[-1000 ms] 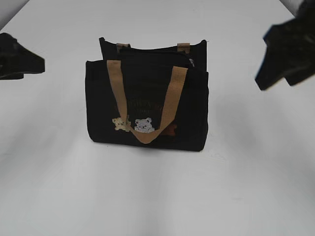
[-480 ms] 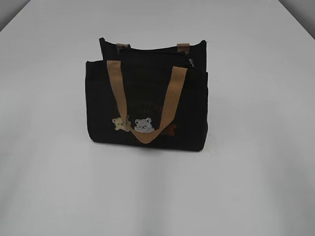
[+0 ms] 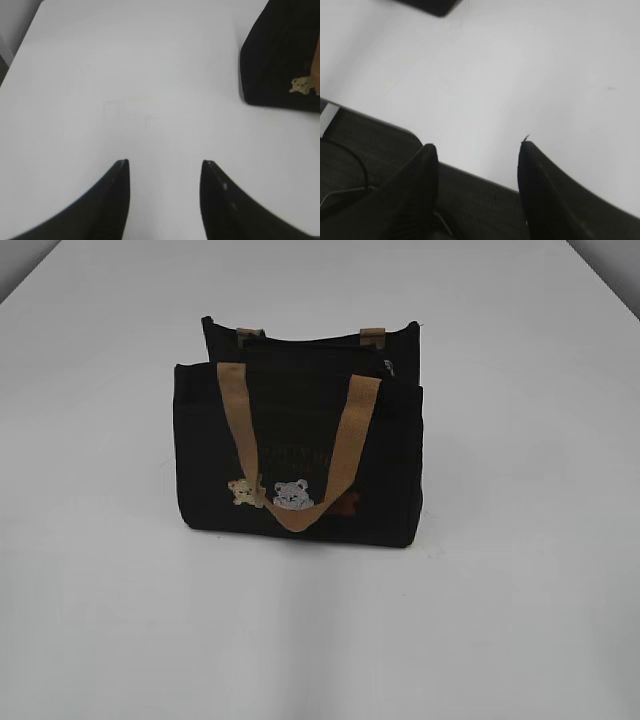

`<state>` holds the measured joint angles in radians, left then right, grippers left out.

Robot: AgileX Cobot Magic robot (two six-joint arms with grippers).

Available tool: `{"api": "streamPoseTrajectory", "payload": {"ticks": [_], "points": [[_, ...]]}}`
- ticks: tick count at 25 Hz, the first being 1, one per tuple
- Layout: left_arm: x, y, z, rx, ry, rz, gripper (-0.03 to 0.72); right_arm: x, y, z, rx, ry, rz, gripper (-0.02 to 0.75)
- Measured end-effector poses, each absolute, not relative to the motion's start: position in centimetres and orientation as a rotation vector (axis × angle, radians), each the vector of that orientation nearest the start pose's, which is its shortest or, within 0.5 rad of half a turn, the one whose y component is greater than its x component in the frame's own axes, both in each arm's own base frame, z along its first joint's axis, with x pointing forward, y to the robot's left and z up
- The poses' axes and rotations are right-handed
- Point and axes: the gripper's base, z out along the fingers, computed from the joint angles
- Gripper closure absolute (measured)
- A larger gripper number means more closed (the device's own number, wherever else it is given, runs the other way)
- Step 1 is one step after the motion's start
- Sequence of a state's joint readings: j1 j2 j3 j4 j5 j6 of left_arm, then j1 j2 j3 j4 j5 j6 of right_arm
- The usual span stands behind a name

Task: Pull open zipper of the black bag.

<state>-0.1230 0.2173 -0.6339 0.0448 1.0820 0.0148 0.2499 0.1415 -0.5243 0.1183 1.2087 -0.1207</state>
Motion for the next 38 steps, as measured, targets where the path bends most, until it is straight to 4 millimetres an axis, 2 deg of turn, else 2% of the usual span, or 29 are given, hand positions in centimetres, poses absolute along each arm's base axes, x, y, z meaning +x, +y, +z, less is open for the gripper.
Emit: {"api": "streamPoseTrajectory", "payload": {"ticks": [2, 4, 8, 21, 27, 35, 38], "points": [[1.5, 0.1, 29.3, 0.148, 2.14, -0.013, 0.346, -0.6, 0.9, 27.4, -0.423, 2.181, 0.213, 0.35], [0.7, 0.2, 28.5, 0.153, 2.11, -0.025, 0.348, -1.2, 0.6, 27.4, -0.411, 2.108, 0.204, 0.359], [-0.9, 0.2, 28.5, 0.191, 2.001, -0.024, 0.351, -0.8, 0.6, 26.9, -0.397, 2.07, 0.189, 0.363], [-1.0, 0.1, 28.5, 0.21, 1.996, -0.023, 0.435, -0.8, 0.6, 26.9, -0.394, 2.062, 0.187, 0.367], [-1.0, 0.1, 28.5, 0.21, 1.996, -0.023, 0.442, -0.8, 0.6, 27.0, -0.391, 2.06, 0.185, 0.367], [-1.0, 0.0, 28.5, 0.135, 2.003, 0.025, 0.456, -0.6, 0.7, 27.0, -0.168, 2.084, 0.056, 0.367], [-1.0, 0.0, 28.5, 0.136, 2.003, 0.025, 0.456, -0.6, 0.7, 27.0, -0.144, 2.086, 0.042, 0.367]]}}
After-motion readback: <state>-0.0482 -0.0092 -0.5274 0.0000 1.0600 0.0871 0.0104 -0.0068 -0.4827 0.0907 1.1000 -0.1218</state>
